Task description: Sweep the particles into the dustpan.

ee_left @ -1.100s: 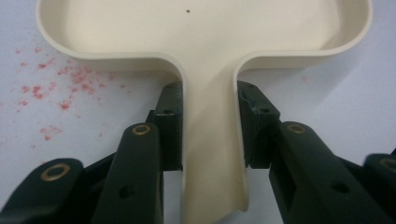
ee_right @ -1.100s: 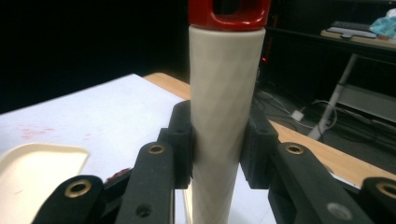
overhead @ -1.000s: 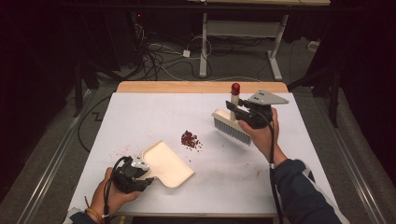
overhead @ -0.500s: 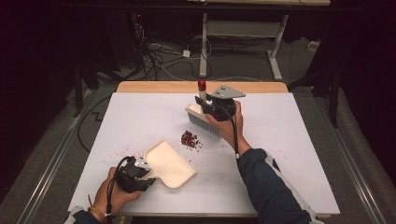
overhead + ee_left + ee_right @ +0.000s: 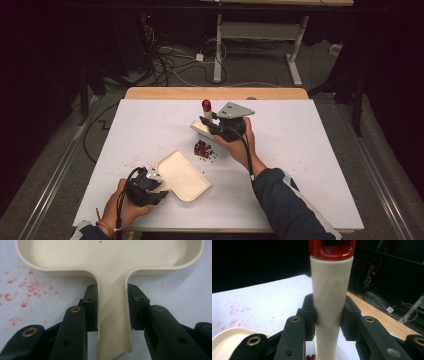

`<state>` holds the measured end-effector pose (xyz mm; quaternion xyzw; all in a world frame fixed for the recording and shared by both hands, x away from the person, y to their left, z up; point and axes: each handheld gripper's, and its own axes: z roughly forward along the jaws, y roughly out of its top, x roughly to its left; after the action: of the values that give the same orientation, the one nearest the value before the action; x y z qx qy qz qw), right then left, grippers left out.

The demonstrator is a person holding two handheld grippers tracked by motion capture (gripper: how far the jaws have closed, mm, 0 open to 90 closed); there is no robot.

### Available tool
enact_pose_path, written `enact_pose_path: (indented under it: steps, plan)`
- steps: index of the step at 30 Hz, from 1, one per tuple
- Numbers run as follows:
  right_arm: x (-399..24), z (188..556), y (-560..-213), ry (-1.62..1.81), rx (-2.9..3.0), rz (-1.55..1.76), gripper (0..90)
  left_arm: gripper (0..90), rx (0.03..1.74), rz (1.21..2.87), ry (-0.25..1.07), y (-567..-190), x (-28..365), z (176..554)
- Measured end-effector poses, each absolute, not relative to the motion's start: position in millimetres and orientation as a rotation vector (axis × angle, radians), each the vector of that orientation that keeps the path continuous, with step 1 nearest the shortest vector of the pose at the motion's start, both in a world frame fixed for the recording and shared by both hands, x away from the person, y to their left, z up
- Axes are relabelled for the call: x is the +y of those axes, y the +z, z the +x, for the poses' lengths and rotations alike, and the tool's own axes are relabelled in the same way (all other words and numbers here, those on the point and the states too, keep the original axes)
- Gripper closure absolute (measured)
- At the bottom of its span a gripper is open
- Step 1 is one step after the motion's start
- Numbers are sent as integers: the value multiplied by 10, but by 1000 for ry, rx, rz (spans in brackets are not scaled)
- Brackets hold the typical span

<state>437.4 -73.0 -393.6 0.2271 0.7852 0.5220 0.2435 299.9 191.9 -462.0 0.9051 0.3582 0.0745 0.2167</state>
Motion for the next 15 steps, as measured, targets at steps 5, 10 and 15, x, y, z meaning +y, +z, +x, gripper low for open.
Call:
enact_pose_path:
  steps: [5, 10, 15]
  plan:
    - [-745, 4253, -3943, 1424, 2224, 531, 693, 642, 999, 2516, 191, -4637, 1883, 3023]
    - [-777, 4135, -3950, 1457, 2237, 510, 693, 643, 1032, 2510, 203, -4633, 1812, 3042]
    - [-770, 4065, -3965, 1472, 2248, 518, 690, 643, 1053, 2510, 187, -4634, 1788, 3068]
